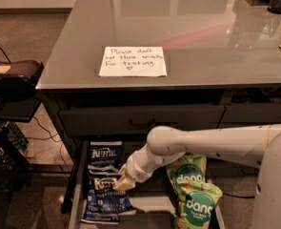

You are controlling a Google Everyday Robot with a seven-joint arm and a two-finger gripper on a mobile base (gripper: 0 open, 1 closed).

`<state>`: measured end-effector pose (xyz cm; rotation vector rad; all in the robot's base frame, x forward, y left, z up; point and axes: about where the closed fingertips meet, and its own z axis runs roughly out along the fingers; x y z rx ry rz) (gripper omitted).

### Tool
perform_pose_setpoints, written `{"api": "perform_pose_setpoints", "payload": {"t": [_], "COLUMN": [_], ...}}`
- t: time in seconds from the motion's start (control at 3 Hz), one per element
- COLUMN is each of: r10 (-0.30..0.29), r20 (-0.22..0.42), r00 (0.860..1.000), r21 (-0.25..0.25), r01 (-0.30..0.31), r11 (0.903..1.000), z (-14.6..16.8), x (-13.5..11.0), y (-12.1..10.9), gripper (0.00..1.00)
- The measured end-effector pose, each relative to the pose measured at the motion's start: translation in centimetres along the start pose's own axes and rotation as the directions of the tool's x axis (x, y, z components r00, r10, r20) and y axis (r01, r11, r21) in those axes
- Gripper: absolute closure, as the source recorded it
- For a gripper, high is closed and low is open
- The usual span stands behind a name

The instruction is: Pick blue chip bag from middle drawer and place on counter

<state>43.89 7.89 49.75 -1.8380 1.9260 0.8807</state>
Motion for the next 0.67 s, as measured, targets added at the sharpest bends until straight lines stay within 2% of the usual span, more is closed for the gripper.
{"api": "perform_pose_setpoints", "payload": {"t": [0.33,0.67], "r10": [0.013,0.015], "r20": [-0.019,-0.074], "r00": [1.0,0.997], "r21": [0.036,0.051], "r01": [-0.013,-0.012], "r11": [0.9993,0.9987], "z": [-5.6,-10.3], "x": [-0.5,-1.9], "y": [-1.9,-3.0], "gripper": [1.0,1.0]}}
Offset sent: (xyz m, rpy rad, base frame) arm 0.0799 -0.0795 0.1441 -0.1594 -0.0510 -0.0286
